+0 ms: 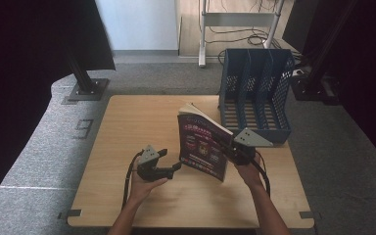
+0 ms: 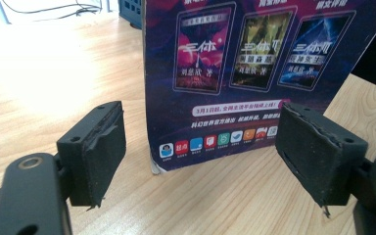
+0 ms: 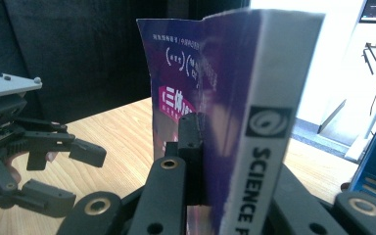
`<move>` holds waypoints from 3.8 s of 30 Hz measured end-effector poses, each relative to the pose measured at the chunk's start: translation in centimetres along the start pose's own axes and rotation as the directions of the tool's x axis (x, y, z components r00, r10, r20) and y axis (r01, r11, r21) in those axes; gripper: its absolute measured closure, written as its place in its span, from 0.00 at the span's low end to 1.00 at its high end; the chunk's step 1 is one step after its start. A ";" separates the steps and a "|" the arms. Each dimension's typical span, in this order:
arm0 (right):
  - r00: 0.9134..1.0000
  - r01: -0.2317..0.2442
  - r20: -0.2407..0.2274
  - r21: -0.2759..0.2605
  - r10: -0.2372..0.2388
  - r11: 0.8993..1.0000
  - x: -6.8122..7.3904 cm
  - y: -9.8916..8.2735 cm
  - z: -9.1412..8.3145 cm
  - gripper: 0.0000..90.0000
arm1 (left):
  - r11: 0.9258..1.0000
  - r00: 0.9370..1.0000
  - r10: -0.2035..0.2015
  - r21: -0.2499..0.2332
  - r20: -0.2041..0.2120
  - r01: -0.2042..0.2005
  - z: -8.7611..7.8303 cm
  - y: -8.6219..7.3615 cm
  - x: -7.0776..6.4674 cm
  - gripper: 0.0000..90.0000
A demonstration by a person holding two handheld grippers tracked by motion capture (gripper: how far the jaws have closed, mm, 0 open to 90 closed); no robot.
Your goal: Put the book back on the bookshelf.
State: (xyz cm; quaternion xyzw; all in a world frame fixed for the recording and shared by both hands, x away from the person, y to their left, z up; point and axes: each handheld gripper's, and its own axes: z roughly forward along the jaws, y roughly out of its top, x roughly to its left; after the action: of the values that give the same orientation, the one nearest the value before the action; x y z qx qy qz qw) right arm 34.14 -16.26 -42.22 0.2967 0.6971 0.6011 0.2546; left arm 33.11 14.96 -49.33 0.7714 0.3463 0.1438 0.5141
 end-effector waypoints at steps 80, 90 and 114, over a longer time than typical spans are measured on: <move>0.996 -0.030 0.075 -0.107 0.038 0.994 0.9 3.7 -0.5 0.90 | 0.998 0.998 -0.066 -0.016 0.010 0.066 -1.0 -0.8 0.1 0.23; 0.995 -0.031 0.086 -0.118 0.041 0.993 0.7 4.1 -0.6 0.91 | 0.998 0.998 -0.067 -0.015 0.011 0.067 -1.0 -0.8 0.1 0.23; 0.992 -0.030 0.114 -0.144 0.046 0.989 0.2 5.7 -0.8 0.91 | 0.997 0.997 -0.069 -0.016 0.016 0.069 -1.1 -0.7 0.1 0.23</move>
State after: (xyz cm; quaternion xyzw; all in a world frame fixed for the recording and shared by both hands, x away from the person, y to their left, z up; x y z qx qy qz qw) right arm 34.04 -16.10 -36.45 0.3258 0.6306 0.6355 0.3039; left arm 32.27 15.94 -49.50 0.7558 0.3677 0.1229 0.5277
